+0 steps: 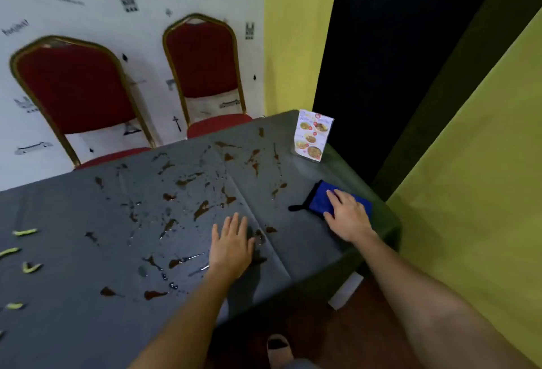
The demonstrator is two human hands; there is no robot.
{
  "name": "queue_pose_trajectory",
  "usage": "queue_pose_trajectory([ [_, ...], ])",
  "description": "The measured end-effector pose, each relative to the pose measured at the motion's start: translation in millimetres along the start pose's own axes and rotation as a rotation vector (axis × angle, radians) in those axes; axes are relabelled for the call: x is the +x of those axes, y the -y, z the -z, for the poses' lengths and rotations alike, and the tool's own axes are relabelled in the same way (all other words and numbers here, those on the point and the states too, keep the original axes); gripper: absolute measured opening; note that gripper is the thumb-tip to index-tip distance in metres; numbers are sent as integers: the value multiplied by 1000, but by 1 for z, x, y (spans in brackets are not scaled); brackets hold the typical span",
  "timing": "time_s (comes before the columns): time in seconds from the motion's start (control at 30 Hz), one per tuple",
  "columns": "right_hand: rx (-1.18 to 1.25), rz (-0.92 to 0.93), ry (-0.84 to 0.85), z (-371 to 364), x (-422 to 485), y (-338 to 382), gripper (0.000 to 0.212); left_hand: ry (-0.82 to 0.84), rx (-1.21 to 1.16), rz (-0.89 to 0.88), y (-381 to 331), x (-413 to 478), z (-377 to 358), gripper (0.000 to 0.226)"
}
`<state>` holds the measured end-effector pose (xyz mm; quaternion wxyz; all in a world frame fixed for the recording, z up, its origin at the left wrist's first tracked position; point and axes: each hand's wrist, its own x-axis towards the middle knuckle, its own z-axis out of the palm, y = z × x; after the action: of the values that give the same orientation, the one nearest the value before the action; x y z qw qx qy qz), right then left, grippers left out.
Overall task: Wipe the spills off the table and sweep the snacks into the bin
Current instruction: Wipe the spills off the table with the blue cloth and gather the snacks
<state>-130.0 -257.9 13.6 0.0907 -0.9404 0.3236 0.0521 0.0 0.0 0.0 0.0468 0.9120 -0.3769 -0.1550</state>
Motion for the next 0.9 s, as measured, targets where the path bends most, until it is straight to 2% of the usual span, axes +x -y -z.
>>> queue_pose_trajectory([
  [0.23, -79, 68, 206, -10, 34, -38, 84, 36, 4, 137, 5, 13, -8, 58],
  [0.4, -158, 146, 77, -21, 43, -48, 79, 67, 21, 211, 18, 8, -15, 56],
  [0.53, -165, 66, -71, -31, 35, -14, 67, 72, -23, 249, 16, 5, -17, 55],
  [0.63, -148, 102, -90, -35, 28, 24, 63, 88, -43, 263, 16, 12, -13, 53],
  [0.8, -151, 283, -126, -52, 2, 95, 65, 94, -51, 280, 15, 13, -10, 52],
  [0.9, -167, 299, -104, -56, -1, 106, 66, 92, -57, 288, 14, 11, -9, 51],
])
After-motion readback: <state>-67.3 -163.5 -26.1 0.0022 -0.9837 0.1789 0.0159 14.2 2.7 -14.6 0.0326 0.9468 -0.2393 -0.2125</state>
